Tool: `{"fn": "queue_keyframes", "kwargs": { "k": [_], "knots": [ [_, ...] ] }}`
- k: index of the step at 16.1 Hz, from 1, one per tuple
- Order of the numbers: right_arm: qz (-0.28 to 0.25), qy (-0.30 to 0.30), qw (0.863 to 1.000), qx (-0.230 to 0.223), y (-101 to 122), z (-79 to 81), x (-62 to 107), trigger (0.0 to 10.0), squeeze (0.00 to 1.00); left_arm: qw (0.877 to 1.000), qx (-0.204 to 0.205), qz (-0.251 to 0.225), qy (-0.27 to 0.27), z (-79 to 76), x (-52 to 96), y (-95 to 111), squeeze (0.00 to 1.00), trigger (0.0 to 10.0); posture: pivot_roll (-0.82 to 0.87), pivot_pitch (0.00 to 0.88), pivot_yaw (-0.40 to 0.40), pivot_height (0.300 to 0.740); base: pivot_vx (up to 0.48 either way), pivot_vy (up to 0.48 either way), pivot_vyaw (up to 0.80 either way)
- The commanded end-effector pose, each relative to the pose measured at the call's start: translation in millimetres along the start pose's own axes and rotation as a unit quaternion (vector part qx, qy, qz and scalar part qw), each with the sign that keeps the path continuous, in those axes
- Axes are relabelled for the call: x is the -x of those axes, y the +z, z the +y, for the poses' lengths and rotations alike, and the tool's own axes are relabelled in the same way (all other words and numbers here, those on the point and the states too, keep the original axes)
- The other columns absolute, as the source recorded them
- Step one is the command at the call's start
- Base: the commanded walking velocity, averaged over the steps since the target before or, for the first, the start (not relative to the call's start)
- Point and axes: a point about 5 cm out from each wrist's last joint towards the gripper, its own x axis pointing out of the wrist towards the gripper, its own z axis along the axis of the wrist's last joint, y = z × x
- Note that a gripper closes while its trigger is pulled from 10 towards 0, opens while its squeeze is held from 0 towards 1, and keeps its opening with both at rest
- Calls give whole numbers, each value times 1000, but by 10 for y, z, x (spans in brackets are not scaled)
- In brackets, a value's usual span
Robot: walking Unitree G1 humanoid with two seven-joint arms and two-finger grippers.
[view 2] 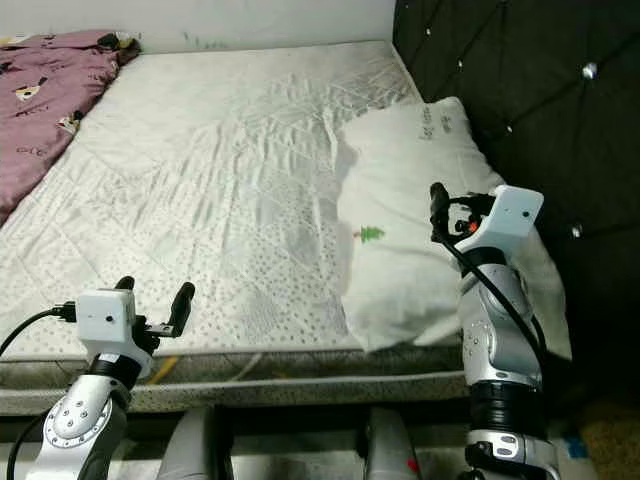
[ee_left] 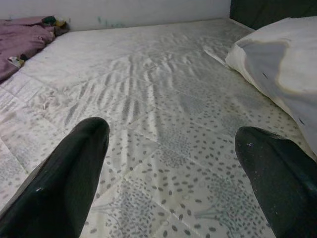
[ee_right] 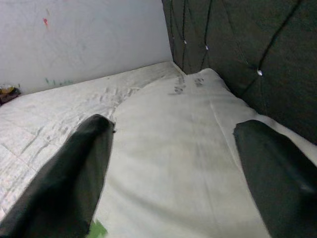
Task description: Clean up the room
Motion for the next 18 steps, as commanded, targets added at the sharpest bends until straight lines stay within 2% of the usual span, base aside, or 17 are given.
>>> {"fn": "queue_keyframes", "kwargs": {
  "k": [1,8,11,13,18],
  "knots": [
    [-14,12,1000,-2,93,90,-35,10000,1000,1000,-7,-4,9,43,-23,13,0,10000,9,0,36,663,0,0,0],
    [-15,6,1000,-1,101,89,-2,10000,1000,1000,-8,-11,9,51,-70,34,0,10000,5,0,39,740,0,0,0],
    [-6,3,1000,9,33,59,67,10000,1000,1000,-9,-15,11,62,-105,55,0,10000,0,0,41,740,0,0,0],
    [20,21,999,31,-134,74,174,10000,1000,1000,-7,-22,16,63,-145,80,0,10000,-2,0,39,740,0,0,0],
    [45,26,998,26,-309,165,343,10000,1000,1000,-6,-18,25,69,-156,35,0,10000,-6,0,37,740,0,0,0]
  ]
}}
